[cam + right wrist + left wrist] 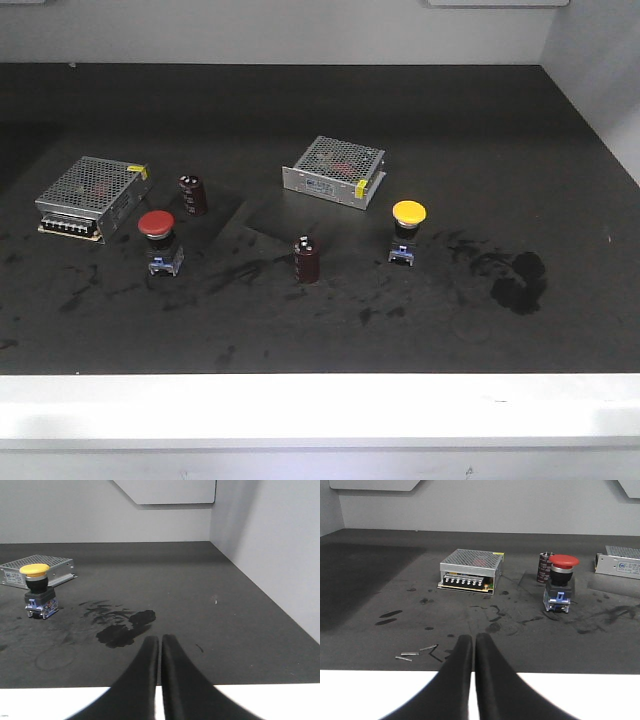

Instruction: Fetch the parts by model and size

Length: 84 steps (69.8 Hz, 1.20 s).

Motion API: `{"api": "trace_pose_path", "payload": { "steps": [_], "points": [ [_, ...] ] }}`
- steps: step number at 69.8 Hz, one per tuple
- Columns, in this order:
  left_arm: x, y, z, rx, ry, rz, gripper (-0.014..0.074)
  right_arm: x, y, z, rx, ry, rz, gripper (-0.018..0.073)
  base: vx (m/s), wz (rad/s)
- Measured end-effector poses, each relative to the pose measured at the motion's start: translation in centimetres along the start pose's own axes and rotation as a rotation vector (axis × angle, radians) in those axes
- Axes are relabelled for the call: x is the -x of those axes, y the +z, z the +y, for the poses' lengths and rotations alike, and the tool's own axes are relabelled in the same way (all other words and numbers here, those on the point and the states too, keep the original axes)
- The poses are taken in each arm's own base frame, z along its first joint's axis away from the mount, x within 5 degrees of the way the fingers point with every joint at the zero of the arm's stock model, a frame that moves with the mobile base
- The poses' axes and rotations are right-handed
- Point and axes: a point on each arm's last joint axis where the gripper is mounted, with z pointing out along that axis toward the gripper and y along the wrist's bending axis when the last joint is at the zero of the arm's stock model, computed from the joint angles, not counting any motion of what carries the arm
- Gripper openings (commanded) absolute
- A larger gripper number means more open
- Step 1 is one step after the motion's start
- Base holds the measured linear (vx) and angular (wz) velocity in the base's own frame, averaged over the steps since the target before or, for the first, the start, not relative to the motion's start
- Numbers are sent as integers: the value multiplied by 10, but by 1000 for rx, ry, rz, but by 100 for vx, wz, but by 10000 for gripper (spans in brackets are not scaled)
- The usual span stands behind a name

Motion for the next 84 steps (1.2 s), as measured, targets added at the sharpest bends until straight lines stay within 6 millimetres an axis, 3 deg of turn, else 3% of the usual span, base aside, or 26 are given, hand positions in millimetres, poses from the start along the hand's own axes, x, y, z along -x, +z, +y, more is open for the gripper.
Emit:
{"api": "trace_pose_path", "payload": {
  "steps": [45, 58, 66, 72, 78, 84],
  "points": [
    [3, 0, 0, 0, 0, -32, -6, 0, 0, 0, 0, 0, 0, -2, 0, 0],
    [12, -1, 0, -1, -33, -130, -6, 7, 0, 1, 10, 0, -79, -2, 0, 0],
    [27, -4, 0, -8, -76, -266, -6, 17, -2, 2, 22, 0, -186, -2, 0, 0],
    [49, -10, 0, -13, -86, -373, -6, 25, -3, 3, 29, -1, -253, -2, 0, 0],
    [80, -22, 1, -17, -89, -468, -6, 45, -9, 2, 29, -1, -316, -2, 0, 0],
    [116, -36, 1, -20, -89, -539, -6, 80, -20, 2, 28, -1, -418, -2, 0, 0]
  ]
}}
